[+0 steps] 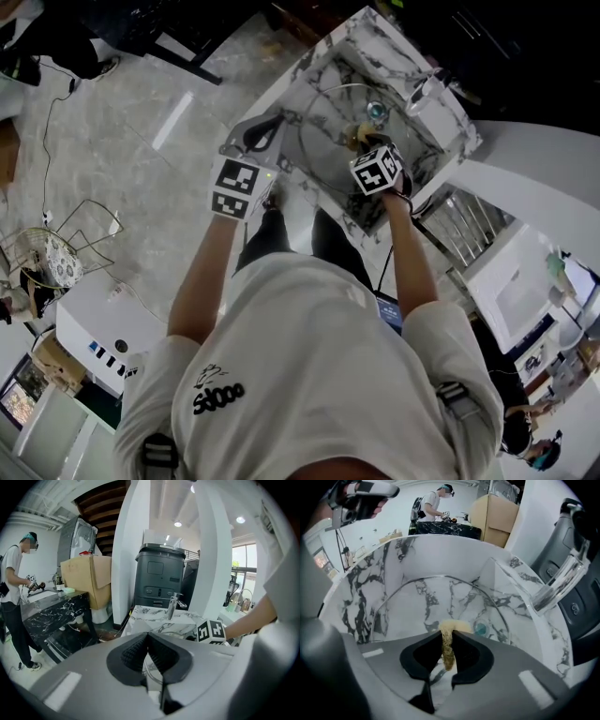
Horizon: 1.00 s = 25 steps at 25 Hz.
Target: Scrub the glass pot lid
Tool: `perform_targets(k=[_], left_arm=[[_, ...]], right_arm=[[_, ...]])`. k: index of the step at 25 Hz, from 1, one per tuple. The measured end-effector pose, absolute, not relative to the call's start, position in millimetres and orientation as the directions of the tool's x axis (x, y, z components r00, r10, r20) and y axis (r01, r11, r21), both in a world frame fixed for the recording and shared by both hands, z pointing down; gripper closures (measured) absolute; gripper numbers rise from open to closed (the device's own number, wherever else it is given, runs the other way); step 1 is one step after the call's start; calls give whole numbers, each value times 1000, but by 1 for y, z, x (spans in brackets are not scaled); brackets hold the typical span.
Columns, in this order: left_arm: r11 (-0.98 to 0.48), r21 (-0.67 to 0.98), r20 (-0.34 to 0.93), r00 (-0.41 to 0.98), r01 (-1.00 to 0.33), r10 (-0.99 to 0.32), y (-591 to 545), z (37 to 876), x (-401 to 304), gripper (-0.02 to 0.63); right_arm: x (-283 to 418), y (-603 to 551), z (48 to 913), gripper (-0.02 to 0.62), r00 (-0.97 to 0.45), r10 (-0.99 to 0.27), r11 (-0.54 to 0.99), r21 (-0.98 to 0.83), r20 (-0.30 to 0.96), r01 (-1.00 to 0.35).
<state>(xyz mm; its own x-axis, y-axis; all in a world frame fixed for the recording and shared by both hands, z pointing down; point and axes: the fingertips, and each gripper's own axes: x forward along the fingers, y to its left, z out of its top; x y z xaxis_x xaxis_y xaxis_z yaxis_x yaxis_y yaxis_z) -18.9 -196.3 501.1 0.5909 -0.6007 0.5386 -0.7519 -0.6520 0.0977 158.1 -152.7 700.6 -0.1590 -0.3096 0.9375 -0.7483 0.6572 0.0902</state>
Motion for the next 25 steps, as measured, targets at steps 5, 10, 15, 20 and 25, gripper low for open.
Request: perform_targets(k=[5, 10, 15, 20, 25], left_arm=[[-646, 98, 532, 589, -757, -609, -188, 497, -23, 595], [-648, 102, 526, 593, -755, -609, -182, 494, -24, 595], [-652, 104, 529, 597, -751, -603, -178, 494, -27, 595], [-658, 105, 524, 604, -745, -600, -176, 492, -25, 595], [-660, 108, 521, 607, -744, -600, -173, 490, -24, 595]], right_arm=[[116, -137, 694, 535, -306, -240, 683, -64, 921, -727], [90, -125, 691, 526, -384, -186, 679, -164, 904, -716], [61, -111, 684, 526, -448, -152, 704, -222, 881, -675], [38, -101, 665, 533, -604, -97, 676, -393, 791, -623], [44, -105, 636, 540, -790, -82, 451, -684, 607, -573]])
